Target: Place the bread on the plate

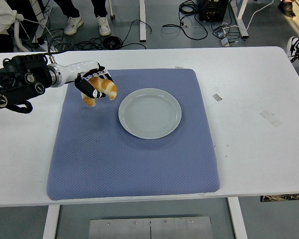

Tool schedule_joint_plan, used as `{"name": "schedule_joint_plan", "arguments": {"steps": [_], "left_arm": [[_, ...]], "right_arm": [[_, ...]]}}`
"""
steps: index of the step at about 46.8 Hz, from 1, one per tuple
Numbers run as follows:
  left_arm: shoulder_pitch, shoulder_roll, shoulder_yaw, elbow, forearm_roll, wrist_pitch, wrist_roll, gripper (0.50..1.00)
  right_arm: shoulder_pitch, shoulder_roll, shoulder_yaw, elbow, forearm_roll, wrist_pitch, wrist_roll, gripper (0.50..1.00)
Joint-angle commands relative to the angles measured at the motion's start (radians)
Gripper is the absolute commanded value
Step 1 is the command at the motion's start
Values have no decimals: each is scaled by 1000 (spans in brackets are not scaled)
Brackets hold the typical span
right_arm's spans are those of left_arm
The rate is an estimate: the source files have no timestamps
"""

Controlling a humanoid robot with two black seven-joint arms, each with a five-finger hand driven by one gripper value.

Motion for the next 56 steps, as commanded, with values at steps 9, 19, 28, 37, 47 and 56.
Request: {"name": "schedule_joint_plan", "arguments": {"steps": [9,19,28,37,47,56], "left_arm": [[-40,-65,-4,-32,-2,-7,-25,500],[-48,-142,2,-29,1,-9,-25,500],[-44,-202,12,-17,7,-9,-24,500],[-37,-236,26,11,8,-9,-24,500],[-31,-254,28,26,12,-9,-24,500],[-16,-262,46,43,12,-7,-24,500]], "right_arm": [[-1,0,0,1,0,0,0,1000],[1,0,0,1,0,0,0,1000],[1,0,0,1,0,0,0,1000],[1,0,0,1,0,0,0,1000],[1,0,0,-1,0,0,0,1000],[-1,0,0,1,0,0,0,1000]]}}
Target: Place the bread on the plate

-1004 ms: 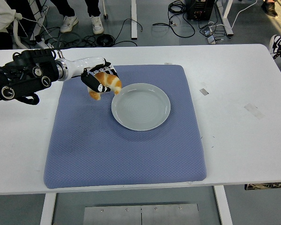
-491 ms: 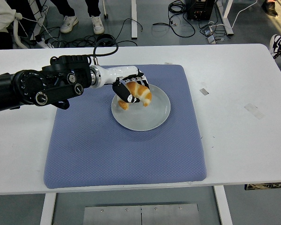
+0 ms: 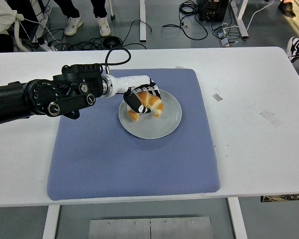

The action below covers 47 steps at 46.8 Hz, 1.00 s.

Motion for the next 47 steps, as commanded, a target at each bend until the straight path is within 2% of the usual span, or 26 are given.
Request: {"name": "schedule_joint_plan", "arguments": {"steps": [1,30,32,35,36,37,41,47], "left_arm": [[4,-8,6,1,0,1,0,500],[21,-37,3,32,-1,7,0,502],[21,-39,3,32,-3,7,0,588],[21,-39,-1,34,-11,7,1,824],[21,-39,-1,34,-12,7,3,882],[21,-39,-2,34,-12,7,3,919],[21,-36,-2,35,-14,6,3,963],[18,-34,-5,34,-15,1,4,978]], "right_arm": [[1,0,2,1,0,0,0,1000],[1,0,0,1,0,0,0,1000],[1,0,2,1,0,0,0,1000],[1,0,0,1,0,0,0,1000],[-1,0,0,1,0,0,0,1000],[1,0,0,1,0,0,0,1000],[1,0,0,1,0,0,0,1000],[1,0,0,1,0,0,0,1000]]}}
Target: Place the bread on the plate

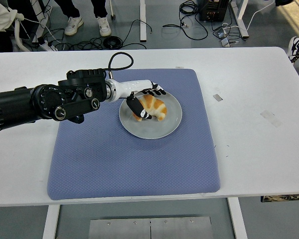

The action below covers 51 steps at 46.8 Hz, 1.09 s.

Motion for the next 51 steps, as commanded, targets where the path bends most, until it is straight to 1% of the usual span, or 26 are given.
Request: {"name": "schedule_joint_plan", "arguments": {"steps": [1,8,13,23,27,33,38,44,51], "left_arm": [[-2,1,-1,-1,0,-1,1,978],[-8,5,-6,-1,-2,-1,1,980],[-24,13,-33,-1,-9,-1,5,981],[-41,39,-112,26,-127,-1,13,981],[-36,50,-129,27,-158,-1,13,981],[-24,89,-174,30,-200,-1,11,981],[-5,91,-247,71,-243,-2,10,981],[22,91,-302,136,-250,-2,5,981],[48,91,-363,151,-252,-4,4,981]], "right_arm": [[1,0,0,0,0,0,0,1000],[1,0,0,0,0,0,0,1000],[-1,0,0,0,0,0,0,1000],[1,0,0,-1,0,0,0,1000],[1,0,0,0,0,0,0,1000],[1,0,0,0,0,0,0,1000],[1,0,0,0,0,0,0,1000],[-1,0,0,0,0,0,0,1000],[-1,0,0,0,0,0,0,1000]]}}
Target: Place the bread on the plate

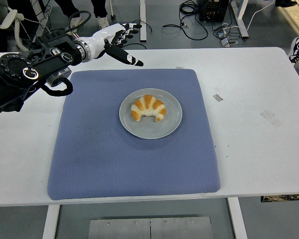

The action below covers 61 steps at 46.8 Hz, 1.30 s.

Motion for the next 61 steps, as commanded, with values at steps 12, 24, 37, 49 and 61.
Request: {"name": "schedule_joint_plan", "arguments": {"steps": [12,24,37,49,61], "left_arm": [[11,0,-62,8,-32,-18,2,981],[20,-5,-65,63,-52,-35,-3,981],[63,24,-182,137,-176,-143,2,981],[118,37,-257,203,-213,-153,0,981],[214,50,-444,231,-261,-152,-3,983]], "right_arm": [[-1,0,0,-1,0,0,0,1000],[0,0,3,5,0,0,0,1000],[13,0,9,0,0,-2,0,1000],[13,0,12,0,0,-3,0,1000],[14,0,0,-1,0,-6,0,1000]]}}
